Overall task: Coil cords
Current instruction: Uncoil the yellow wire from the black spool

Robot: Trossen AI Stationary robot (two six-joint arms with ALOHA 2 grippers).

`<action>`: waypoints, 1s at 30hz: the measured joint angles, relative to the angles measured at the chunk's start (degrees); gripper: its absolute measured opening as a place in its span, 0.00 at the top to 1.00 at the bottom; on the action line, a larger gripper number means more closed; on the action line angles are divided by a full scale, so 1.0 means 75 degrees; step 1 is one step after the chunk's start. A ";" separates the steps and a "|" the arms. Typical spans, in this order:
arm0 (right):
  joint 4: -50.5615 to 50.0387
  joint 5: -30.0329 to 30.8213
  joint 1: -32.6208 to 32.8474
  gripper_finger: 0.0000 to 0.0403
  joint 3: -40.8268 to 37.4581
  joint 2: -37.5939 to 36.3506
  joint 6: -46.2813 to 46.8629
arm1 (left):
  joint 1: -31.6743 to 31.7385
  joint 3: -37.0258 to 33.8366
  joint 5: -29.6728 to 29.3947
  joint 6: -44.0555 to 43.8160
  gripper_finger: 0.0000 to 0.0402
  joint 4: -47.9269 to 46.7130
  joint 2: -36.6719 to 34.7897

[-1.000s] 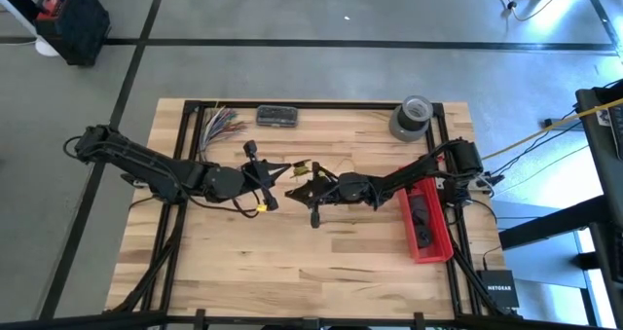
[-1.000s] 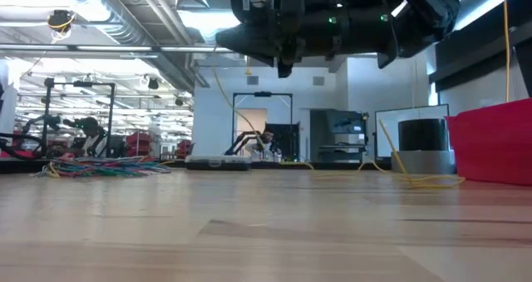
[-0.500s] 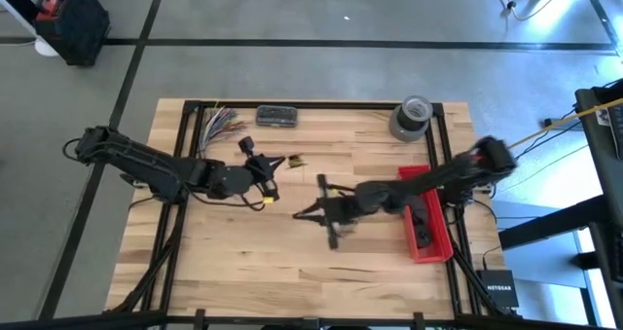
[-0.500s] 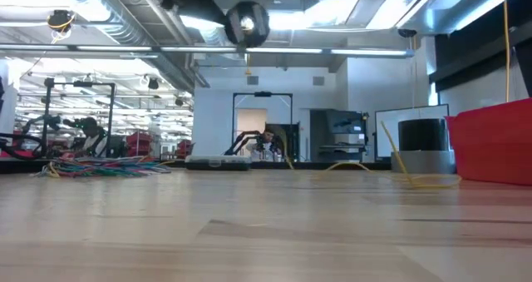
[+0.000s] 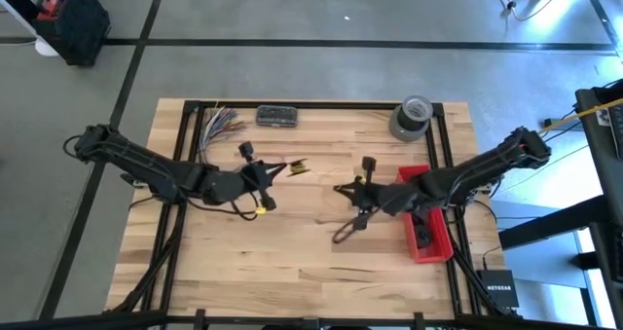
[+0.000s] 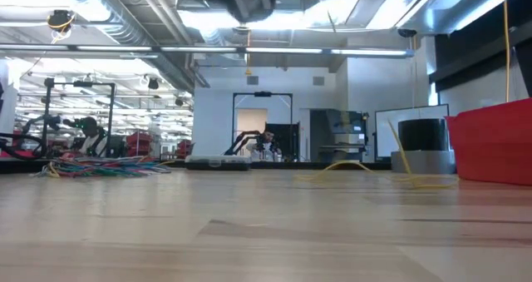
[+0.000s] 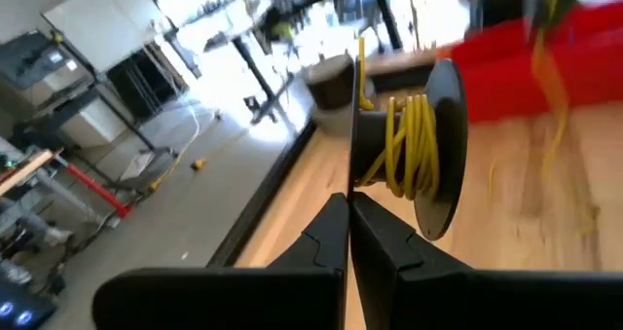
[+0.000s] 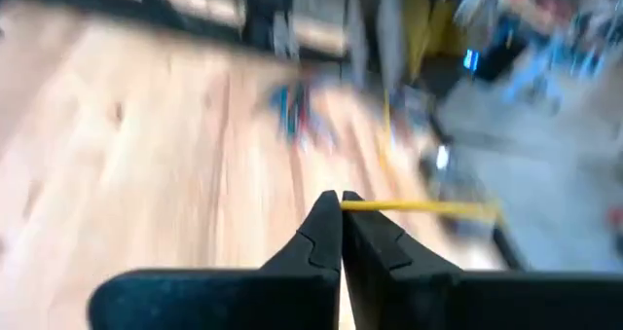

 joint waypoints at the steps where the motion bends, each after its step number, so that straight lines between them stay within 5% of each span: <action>1: -0.0230 -0.0002 -0.0003 0.99 -0.0103 0.0013 0.0293 | -0.0079 0.0000 -0.0010 0.0113 1.00 0.0265 -0.0011; 8: 0.2002 -0.0801 -0.0048 0.99 -0.1161 0.1251 0.0426 | -0.0330 0.0012 0.0010 0.0725 1.00 0.2039 0.0038; 13: 0.4258 -0.2306 -0.0047 0.99 -0.0875 0.2543 -0.0535 | 0.0125 0.0009 -0.0207 0.0446 1.00 0.2079 0.0288; 17: 0.4335 -0.2596 0.0022 0.99 -0.0231 0.2792 -0.1158 | 0.0585 0.0012 -0.0425 0.0244 1.00 0.1535 0.0578; 20: 0.3844 -0.2097 0.0183 0.99 0.0112 0.2483 -0.1667 | 0.0774 0.0009 -0.0436 0.0251 1.00 0.0638 0.0659; 25: 0.2209 -0.0118 0.0687 0.99 0.0417 0.1251 -0.2009 | 0.0754 0.0009 -0.0434 0.0250 1.00 -0.0676 0.0599; 30: 0.0079 0.1463 0.1164 0.99 0.0412 0.0156 -0.0859 | 0.0344 0.0006 -0.0465 0.0684 1.00 -0.1011 0.0491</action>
